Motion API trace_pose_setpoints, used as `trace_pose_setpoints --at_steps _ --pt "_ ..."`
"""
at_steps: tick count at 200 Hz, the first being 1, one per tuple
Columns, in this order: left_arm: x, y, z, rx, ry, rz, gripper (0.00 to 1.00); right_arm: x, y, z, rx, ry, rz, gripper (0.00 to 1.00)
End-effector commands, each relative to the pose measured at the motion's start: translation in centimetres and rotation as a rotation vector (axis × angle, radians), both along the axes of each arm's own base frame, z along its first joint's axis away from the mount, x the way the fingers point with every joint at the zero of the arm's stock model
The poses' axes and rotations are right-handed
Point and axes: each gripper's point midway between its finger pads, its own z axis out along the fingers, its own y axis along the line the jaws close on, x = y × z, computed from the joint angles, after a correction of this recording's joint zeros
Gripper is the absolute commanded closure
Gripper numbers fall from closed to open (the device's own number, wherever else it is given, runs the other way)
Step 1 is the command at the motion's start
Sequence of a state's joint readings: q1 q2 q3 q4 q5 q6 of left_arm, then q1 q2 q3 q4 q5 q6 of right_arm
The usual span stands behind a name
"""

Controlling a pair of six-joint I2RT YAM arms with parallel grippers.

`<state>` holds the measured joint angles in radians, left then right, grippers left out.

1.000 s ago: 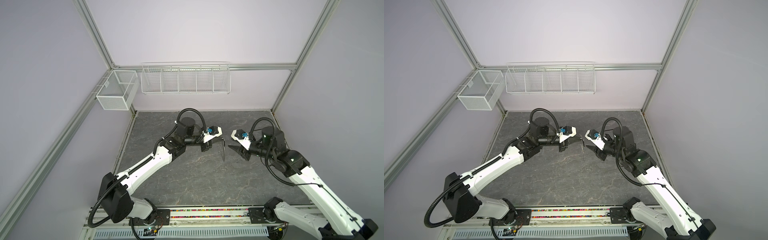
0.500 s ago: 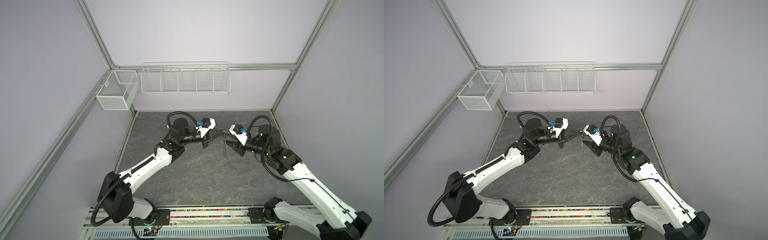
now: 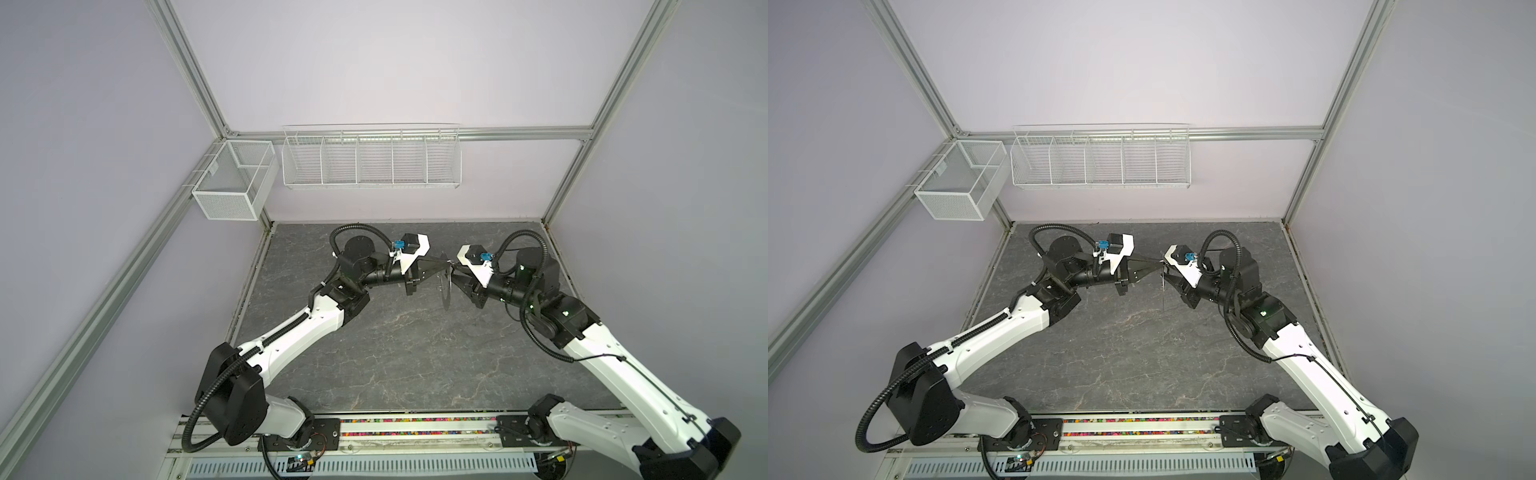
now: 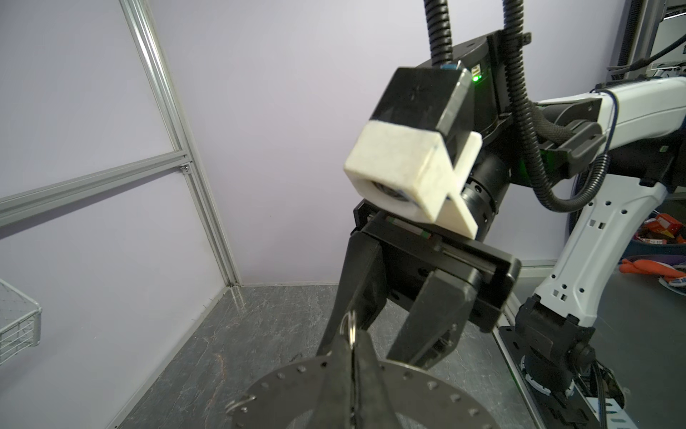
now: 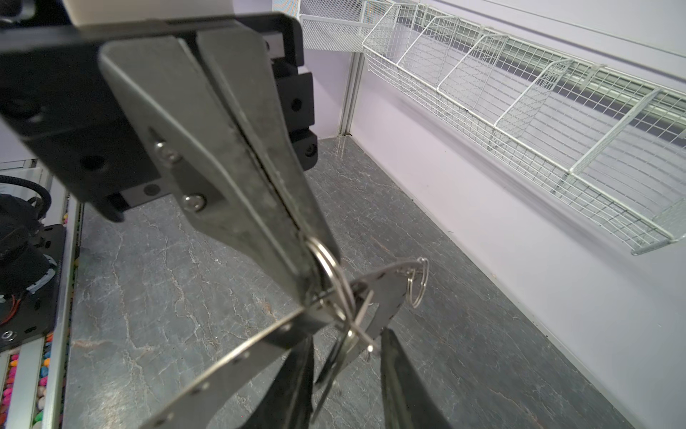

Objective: Attach keys to a key ring
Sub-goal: Insert the key into the keyring.

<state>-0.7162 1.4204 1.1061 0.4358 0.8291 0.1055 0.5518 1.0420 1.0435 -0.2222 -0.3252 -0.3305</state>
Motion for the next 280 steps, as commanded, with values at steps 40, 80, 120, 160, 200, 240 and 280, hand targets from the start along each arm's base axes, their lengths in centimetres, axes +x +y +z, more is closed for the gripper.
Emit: trace_pose_setpoints --at_steps 40,80,120,160,200,240,280 --pt "0.4 -0.1 0.5 -0.015 -0.001 0.011 1.0 0.1 0.0 1.0 -0.017 -0.057 -0.013 0.88" --pt "0.8 -0.3 0.6 -0.024 0.003 0.022 1.0 -0.1 0.5 -0.6 -0.082 -0.052 -0.007 0.93" --pt "1.2 -0.3 0.6 -0.034 0.007 0.041 1.0 -0.5 0.9 -1.1 -0.105 -0.074 -0.003 0.93" --pt "1.3 -0.2 0.8 -0.047 0.009 0.049 1.0 -0.2 1.2 -1.9 -0.125 -0.075 -0.024 0.93" --pt "1.4 -0.2 0.7 -0.047 0.012 0.058 1.0 0.1 1.3 -2.4 -0.153 -0.09 -0.05 0.93" --pt "1.7 -0.1 0.6 -0.047 0.014 0.075 1.0 0.8 0.8 -2.5 -0.174 -0.109 -0.109 0.93" --pt "2.1 -0.1 0.6 -0.053 0.014 0.096 1.0 0.9 1.1 -2.4 -0.17 -0.139 -0.123 0.93"
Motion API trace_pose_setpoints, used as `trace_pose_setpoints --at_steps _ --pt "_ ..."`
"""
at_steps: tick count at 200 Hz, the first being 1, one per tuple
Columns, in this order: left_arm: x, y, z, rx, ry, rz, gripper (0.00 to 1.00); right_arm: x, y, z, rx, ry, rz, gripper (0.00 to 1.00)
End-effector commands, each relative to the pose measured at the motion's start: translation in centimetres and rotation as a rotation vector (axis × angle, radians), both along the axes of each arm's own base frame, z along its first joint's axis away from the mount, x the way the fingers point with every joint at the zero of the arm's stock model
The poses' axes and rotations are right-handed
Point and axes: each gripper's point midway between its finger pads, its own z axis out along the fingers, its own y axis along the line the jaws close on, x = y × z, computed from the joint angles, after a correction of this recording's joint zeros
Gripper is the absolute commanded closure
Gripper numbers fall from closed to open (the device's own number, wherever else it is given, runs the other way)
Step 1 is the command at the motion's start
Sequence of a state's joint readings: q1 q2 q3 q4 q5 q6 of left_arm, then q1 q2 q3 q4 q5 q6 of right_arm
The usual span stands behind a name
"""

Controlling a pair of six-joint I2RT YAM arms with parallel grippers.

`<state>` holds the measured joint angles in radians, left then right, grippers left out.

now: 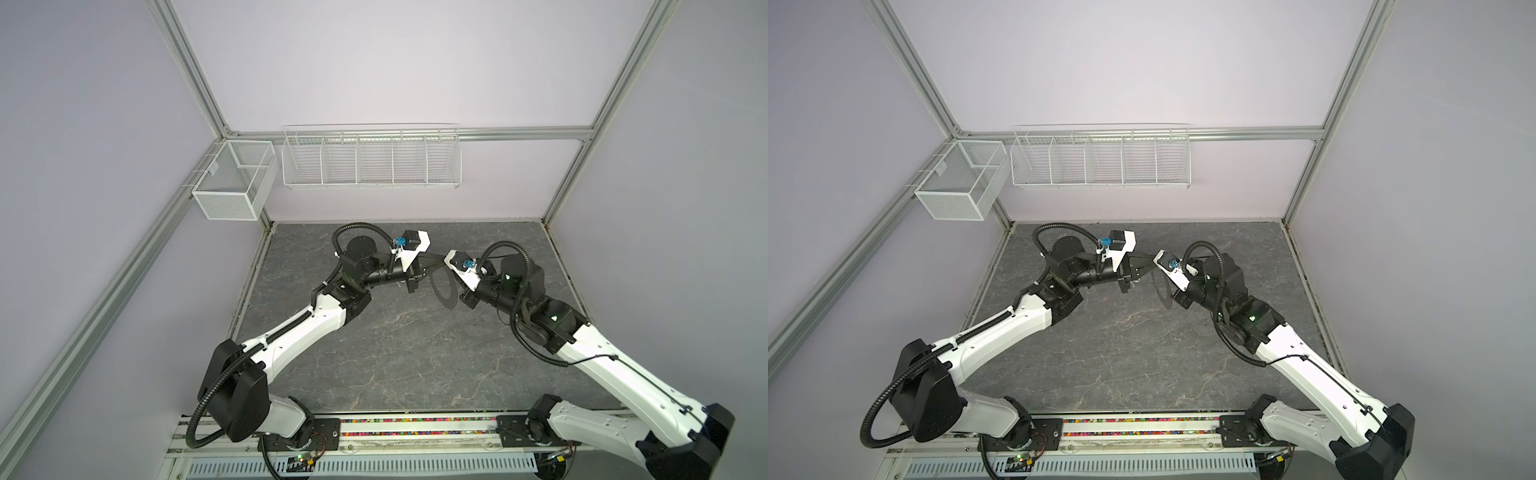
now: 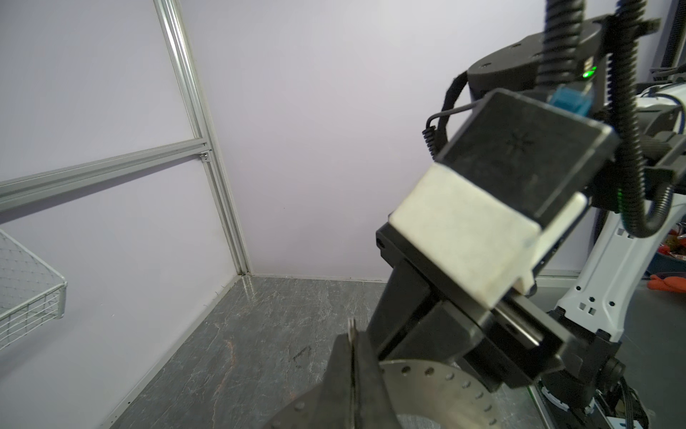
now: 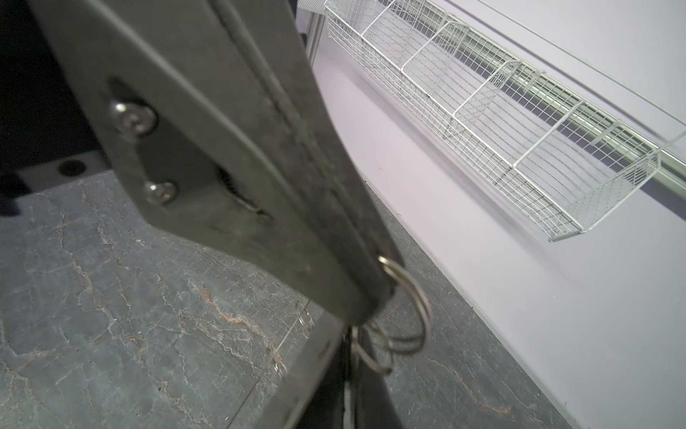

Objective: Attach keys to a key ring
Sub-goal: Insert the key into the keyring.

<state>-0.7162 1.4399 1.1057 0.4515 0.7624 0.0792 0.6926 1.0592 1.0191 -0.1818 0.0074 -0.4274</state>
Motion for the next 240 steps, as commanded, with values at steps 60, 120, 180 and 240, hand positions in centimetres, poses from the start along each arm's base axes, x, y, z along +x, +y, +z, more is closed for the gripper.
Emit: trace_pose_setpoints --at_steps 60,120,180,240 --pt "1.0 0.2 0.9 -0.053 -0.019 0.052 1.0 -0.2 1.4 -0.4 -0.017 -0.085 0.001 0.93" --pt "0.9 0.2 1.0 -0.053 -0.026 0.053 1.0 -0.4 1.0 -0.2 -0.03 -0.122 -0.023 0.71" --pt "-0.2 0.2 1.3 -0.069 -0.024 -0.032 1.0 -2.7 -2.1 2.0 0.024 -0.177 0.013 0.64" --pt "-1.2 -0.1 1.6 -0.078 -0.007 -0.113 1.0 -3.3 -3.2 3.9 0.01 -0.208 0.049 0.69"
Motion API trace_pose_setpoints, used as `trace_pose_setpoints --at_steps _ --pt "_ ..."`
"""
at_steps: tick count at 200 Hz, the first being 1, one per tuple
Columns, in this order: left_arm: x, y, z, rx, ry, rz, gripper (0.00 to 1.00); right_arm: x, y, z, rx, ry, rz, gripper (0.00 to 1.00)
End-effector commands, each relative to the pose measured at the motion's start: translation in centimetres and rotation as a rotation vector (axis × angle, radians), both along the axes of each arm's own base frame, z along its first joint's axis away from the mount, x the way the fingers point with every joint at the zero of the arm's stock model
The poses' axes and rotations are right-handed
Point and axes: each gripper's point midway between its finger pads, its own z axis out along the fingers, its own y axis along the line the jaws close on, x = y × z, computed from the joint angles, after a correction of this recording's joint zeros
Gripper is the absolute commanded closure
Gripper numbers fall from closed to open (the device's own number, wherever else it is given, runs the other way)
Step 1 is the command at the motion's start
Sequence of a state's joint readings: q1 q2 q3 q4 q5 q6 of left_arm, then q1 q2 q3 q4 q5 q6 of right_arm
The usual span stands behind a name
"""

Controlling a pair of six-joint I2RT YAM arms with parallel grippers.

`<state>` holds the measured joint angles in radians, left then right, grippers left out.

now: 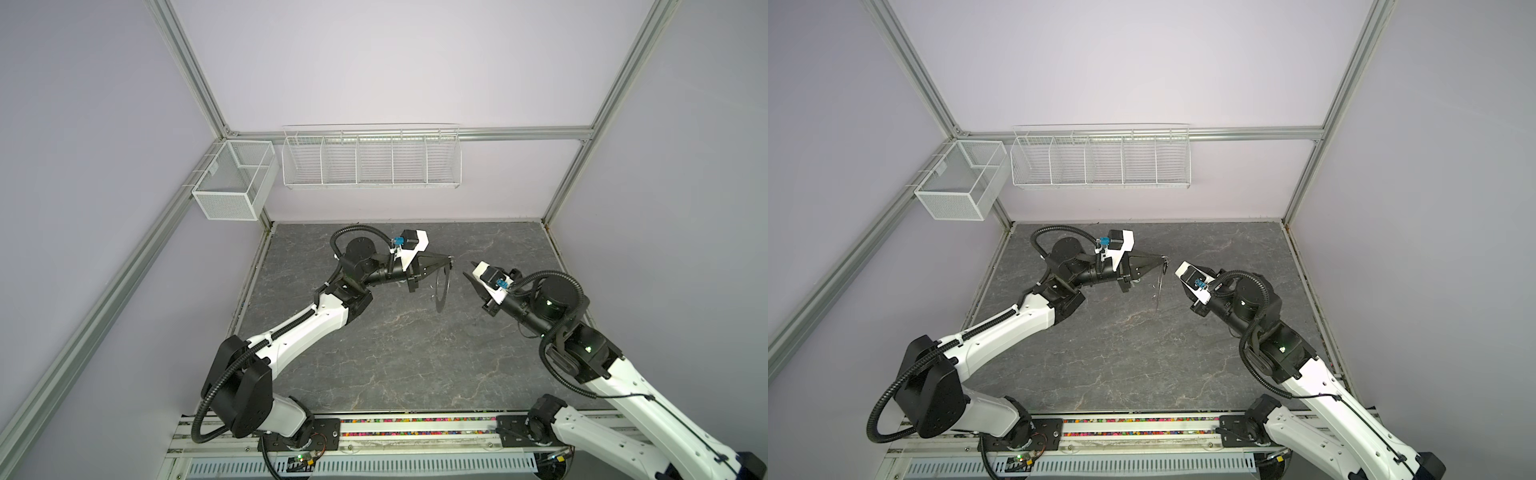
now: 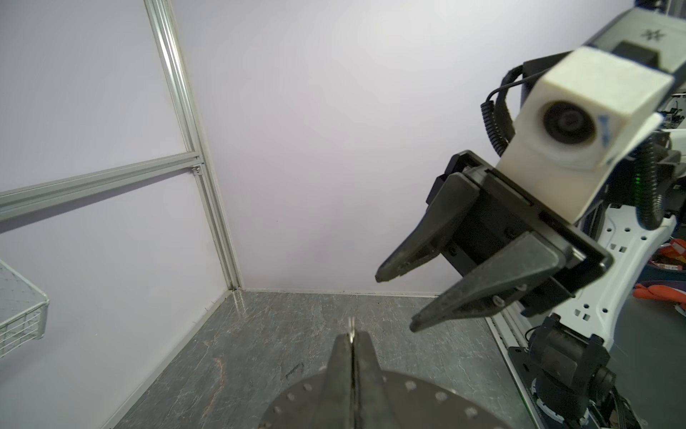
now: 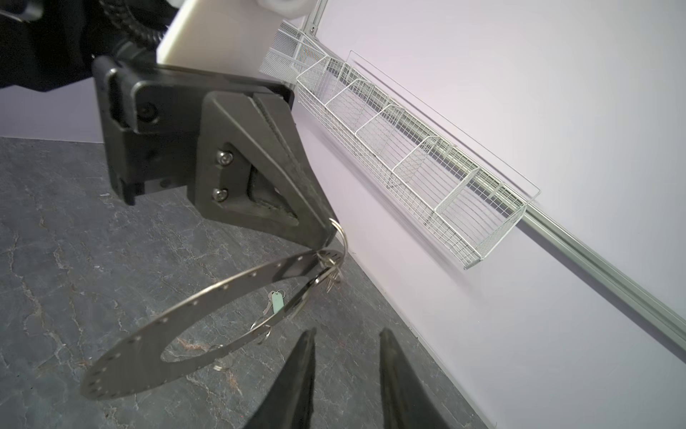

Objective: Attach keys to a key ring
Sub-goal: Insert the key into the keyring.

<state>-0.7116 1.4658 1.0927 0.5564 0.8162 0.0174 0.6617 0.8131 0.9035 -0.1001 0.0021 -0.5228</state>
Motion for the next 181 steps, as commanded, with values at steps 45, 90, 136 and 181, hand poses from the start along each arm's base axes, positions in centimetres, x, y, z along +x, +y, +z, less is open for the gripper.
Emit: trace_pose_setpoints --at_steps 45,90,136,181 --pt "-1.2 0.0 1.2 -0.03 -0.002 -0.099 1.0 1.1 1.0 -0.8 -0.129 0.016 0.043 0.73" --pt "-1.2 -0.1 1.0 -0.02 0.004 -0.102 1.0 1.3 1.4 -0.5 -0.146 0.0 0.066 0.74" --pt "-1.1 -0.2 0.9 -0.01 0.004 -0.098 1.0 1.3 1.9 -0.7 -0.163 0.003 0.095 0.77" --pt "-0.7 -0.2 0.7 -0.002 0.002 -0.078 1.0 1.0 2.2 -0.8 -0.17 0.003 0.123 0.85"
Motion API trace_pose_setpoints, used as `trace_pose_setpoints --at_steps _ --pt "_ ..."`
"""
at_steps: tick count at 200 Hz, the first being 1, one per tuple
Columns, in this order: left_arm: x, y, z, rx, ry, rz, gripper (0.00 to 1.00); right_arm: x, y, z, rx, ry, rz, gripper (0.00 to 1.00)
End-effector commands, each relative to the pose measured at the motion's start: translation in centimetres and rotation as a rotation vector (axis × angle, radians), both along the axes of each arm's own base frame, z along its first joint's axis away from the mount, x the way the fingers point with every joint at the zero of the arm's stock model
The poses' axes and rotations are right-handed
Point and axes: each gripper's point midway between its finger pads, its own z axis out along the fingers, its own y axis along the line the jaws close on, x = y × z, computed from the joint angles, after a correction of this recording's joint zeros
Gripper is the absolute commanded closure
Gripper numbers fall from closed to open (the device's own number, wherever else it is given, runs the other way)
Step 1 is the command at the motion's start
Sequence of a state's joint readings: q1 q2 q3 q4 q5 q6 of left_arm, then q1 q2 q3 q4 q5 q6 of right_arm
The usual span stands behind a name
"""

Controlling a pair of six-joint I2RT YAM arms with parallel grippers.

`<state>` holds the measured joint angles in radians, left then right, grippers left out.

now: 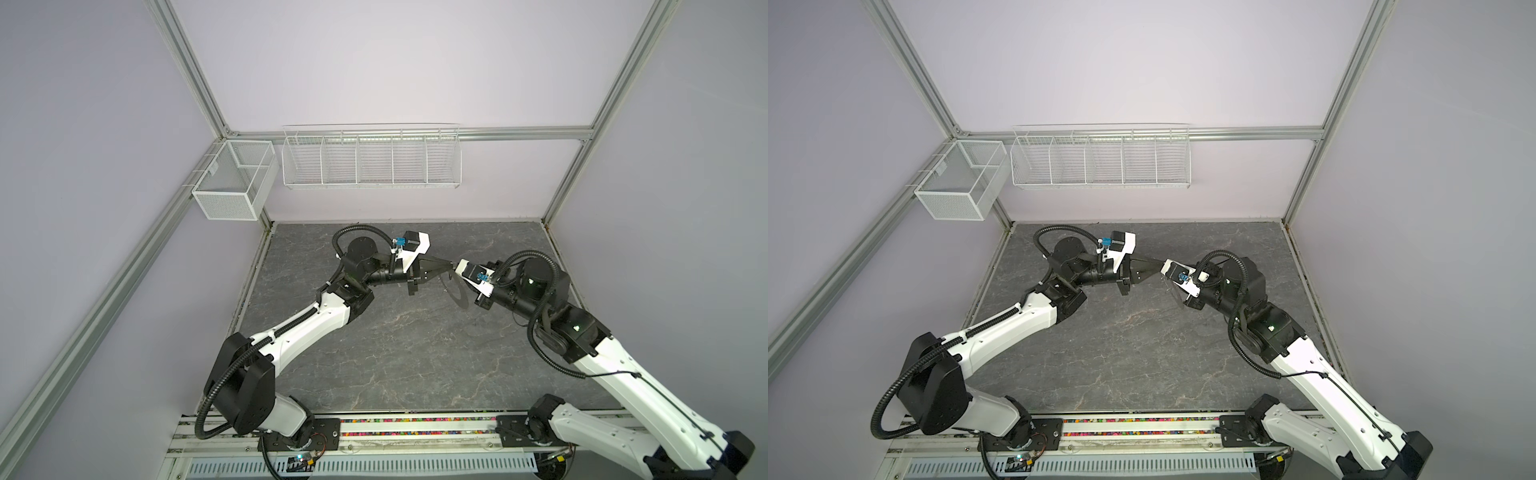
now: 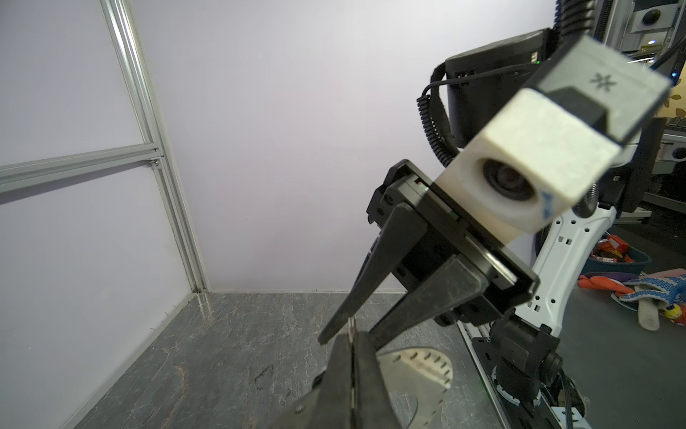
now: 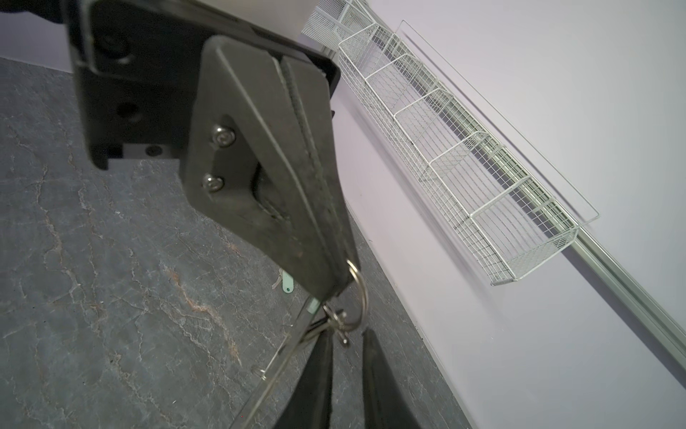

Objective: Attach keys to a key ring
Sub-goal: Insert the key into the keyring.

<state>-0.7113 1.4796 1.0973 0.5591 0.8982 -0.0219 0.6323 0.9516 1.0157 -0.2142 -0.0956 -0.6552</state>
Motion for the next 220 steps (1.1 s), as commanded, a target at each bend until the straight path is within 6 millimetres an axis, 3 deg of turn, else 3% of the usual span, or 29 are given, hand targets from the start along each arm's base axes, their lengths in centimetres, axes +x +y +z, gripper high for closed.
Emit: trace_pose_setpoints --at_steps 1,34,151,220 --pt "0.4 0.0 1.2 -0.019 -0.032 0.009 1.0 -0.4 0.3 0.8 -0.002 -0.025 0.038 0.85" --pt "1.0 0.1 1.7 -0.035 -0.046 0.049 1.0 -0.3 0.4 -0.3 -0.031 0.006 0.044 0.93" --pt "3.6 0.5 1.6 -0.054 -0.047 0.219 1.0 0.4 2.0 -1.4 -0.028 0.0 0.014 0.93" --pt "3.2 0.6 0.8 -0.002 -0.068 0.215 1.0 1.6 -0.5 -0.6 0.011 -0.001 -0.14 0.93"
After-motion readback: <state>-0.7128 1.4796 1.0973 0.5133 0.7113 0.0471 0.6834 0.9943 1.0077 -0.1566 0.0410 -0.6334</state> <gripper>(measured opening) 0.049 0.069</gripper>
